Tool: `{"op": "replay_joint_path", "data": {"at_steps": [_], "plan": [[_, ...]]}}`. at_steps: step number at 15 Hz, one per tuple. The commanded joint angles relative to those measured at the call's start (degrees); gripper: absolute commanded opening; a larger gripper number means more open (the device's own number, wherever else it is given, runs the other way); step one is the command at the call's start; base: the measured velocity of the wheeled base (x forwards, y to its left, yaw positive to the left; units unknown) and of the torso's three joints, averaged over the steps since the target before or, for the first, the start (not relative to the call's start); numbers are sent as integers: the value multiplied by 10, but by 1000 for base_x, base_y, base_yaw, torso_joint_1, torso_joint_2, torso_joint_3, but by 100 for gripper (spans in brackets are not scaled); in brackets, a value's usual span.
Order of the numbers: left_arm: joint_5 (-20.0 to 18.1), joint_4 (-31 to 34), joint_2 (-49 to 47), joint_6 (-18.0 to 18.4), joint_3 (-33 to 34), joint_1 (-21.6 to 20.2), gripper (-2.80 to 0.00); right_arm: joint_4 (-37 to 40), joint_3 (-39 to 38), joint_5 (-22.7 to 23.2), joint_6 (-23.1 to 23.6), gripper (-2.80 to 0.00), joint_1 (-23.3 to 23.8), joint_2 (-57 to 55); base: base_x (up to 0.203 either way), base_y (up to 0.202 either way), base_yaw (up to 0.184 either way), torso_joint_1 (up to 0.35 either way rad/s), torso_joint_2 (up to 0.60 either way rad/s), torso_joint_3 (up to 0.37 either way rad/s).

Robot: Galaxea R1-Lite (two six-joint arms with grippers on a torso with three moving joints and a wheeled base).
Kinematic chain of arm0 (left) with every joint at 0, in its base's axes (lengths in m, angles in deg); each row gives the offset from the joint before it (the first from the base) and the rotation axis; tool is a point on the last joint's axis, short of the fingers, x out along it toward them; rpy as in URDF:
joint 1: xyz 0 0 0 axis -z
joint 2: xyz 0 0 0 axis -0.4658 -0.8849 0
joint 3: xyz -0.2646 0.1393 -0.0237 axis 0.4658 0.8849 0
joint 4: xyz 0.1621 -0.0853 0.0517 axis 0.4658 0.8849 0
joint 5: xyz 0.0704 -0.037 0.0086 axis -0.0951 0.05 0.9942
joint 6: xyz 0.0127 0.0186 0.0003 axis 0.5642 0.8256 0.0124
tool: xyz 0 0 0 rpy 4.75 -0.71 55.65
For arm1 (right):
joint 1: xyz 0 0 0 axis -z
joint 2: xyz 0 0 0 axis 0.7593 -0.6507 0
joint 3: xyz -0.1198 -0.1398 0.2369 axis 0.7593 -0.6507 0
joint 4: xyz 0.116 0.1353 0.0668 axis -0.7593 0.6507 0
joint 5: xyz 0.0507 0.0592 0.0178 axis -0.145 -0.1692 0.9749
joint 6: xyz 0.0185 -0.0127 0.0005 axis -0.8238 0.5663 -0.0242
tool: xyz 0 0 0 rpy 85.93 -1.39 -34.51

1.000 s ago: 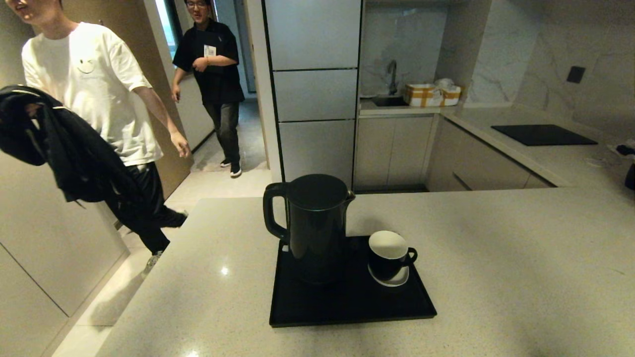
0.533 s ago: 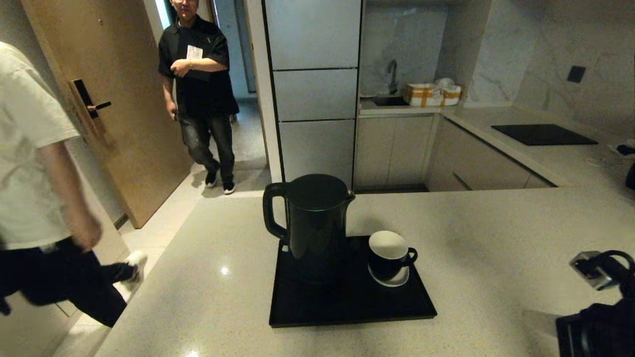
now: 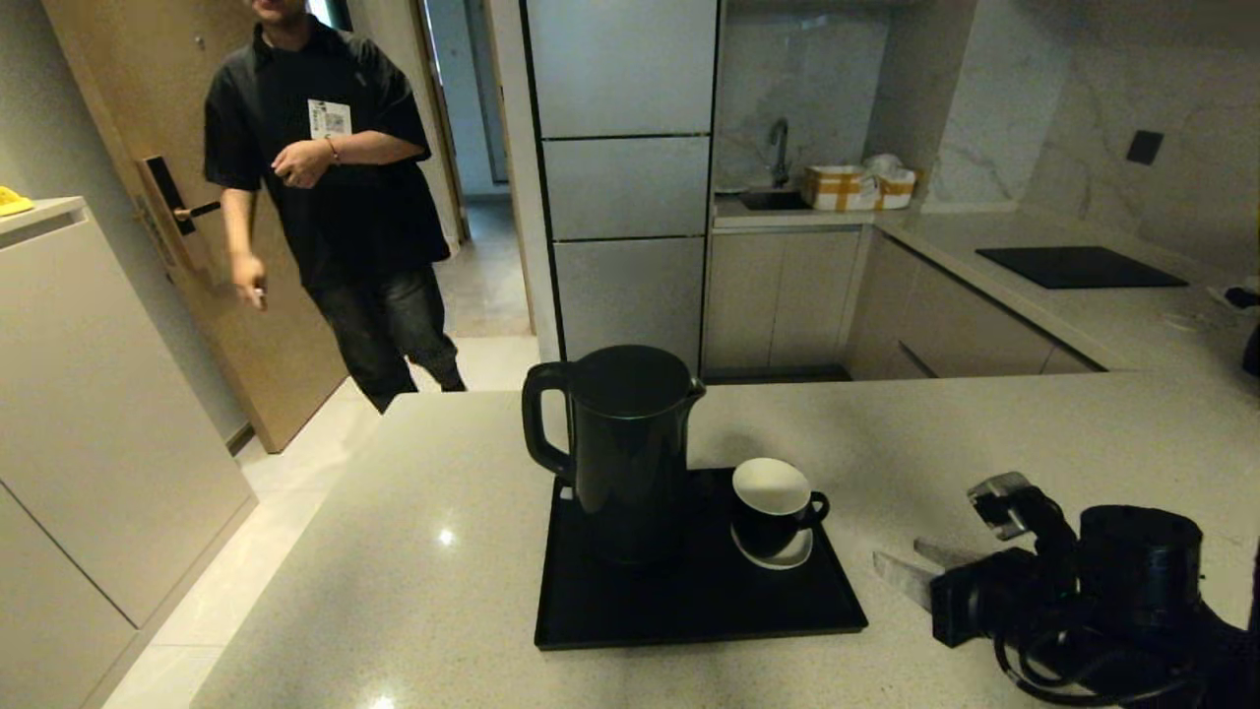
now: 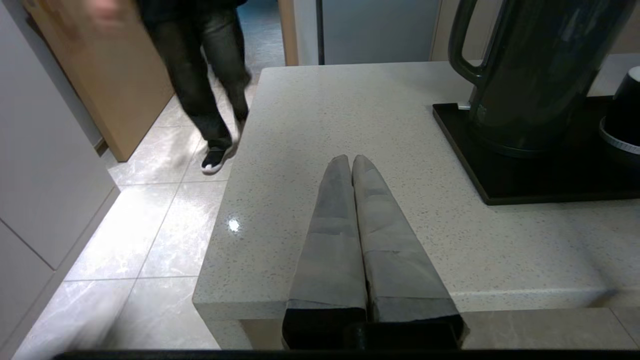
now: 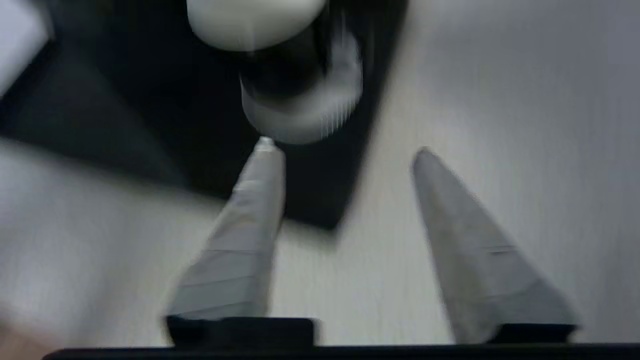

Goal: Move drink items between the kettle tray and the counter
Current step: Pick up the tea cup

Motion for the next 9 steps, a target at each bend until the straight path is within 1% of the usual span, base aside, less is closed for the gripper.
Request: {"op": "replay_joint_path", "data": {"at_steps": [1, 2, 6, 9], "plan": [[0, 0, -1, 0, 0, 0, -280, -10, 37, 2, 0, 0, -5, -44, 0, 0, 0, 0, 0, 0], [0, 0, -1, 0, 0, 0, -280, -10, 39, 1, 5, 0, -5, -55, 0, 0, 0, 0, 0, 0], [0, 0, -1, 0, 0, 0, -280, -10, 53, 2, 5, 0, 31, -71, 0, 0, 0, 0, 0, 0], [0, 0, -1, 0, 0, 0, -280, -10, 63, 2, 10, 0, 33, -88, 0, 0, 0, 0, 0, 0]]}}
